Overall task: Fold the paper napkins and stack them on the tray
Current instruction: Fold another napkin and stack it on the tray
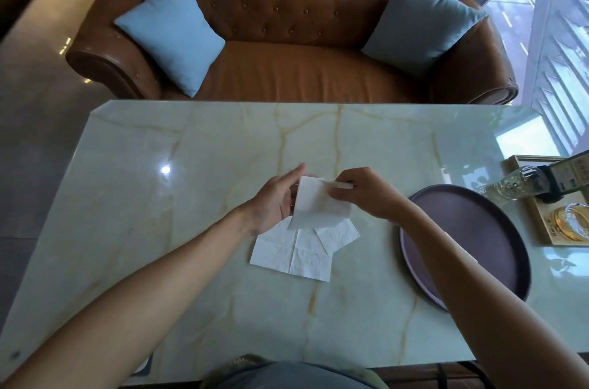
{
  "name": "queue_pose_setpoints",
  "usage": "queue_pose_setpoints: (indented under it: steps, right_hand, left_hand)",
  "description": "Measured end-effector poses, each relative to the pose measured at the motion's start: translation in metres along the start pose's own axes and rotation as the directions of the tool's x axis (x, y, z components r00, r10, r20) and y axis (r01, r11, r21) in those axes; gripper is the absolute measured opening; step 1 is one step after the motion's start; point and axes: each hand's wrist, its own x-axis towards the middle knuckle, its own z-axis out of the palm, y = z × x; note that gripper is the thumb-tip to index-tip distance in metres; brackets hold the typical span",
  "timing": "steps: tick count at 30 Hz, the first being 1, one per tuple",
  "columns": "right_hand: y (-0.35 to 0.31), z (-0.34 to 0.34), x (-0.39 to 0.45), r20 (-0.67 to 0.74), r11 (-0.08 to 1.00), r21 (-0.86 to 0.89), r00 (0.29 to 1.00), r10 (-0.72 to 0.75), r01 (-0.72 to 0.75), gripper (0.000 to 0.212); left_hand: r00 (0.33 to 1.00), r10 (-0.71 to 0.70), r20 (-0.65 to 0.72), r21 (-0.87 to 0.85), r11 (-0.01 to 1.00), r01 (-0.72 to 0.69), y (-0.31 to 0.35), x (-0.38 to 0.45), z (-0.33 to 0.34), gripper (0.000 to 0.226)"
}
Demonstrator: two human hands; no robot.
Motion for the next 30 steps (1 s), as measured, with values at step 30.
queue_pose_setpoints:
  steps: [30]
  right_hand:
    - [0.026, 0.027, -0.016, -0.169, 0.739, 0.670, 0.955, 0.242, -0.069, 0.039]
  left_hand:
    - [0.940, 0.292, -0.177, 0.505, 0.847, -0.168, -0.010, 0.009, 0.004, 0.047]
